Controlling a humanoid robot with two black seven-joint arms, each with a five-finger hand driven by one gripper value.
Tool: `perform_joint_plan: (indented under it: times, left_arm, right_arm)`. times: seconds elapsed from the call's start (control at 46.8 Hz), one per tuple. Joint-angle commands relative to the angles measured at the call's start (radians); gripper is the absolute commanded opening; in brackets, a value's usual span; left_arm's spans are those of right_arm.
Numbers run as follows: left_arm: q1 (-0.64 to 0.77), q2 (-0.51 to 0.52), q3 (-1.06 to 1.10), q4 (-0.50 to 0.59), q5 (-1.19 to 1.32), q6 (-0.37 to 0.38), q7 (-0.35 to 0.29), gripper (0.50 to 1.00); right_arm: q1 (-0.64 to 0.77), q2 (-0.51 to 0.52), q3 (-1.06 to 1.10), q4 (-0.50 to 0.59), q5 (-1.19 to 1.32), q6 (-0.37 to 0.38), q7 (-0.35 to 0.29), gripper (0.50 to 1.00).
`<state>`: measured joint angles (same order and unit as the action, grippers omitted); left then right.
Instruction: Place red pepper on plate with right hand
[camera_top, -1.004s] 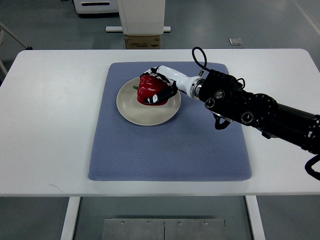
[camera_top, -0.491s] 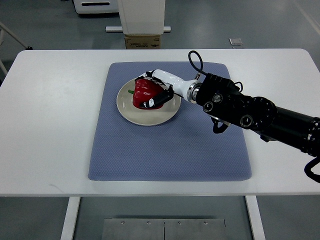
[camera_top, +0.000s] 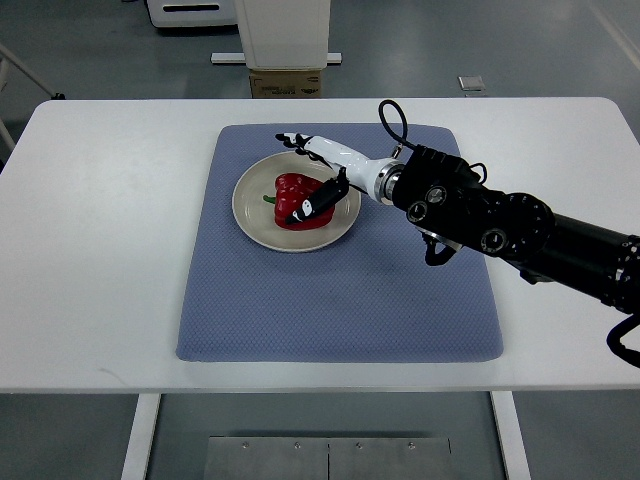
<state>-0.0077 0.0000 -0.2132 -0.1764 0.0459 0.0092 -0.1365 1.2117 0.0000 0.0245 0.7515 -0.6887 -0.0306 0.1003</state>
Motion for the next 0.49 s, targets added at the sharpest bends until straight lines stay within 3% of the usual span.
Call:
perform_joint_plan:
  times: [0.0, 0.47]
  left_arm:
    - [0.0, 0.0, 0.0, 0.0, 0.0, 0.0, 0.0, 1.0]
    - [0.0, 0.0, 0.0, 0.0, 0.0, 0.0, 0.0, 1.0]
  right_arm:
    - [0.002, 0.0, 0.021, 0.0, 0.0, 0.0, -0.002, 1.0]
    - [-0.055, 0.0, 0.221, 0.0, -0.002, 0.0, -0.01, 1.0]
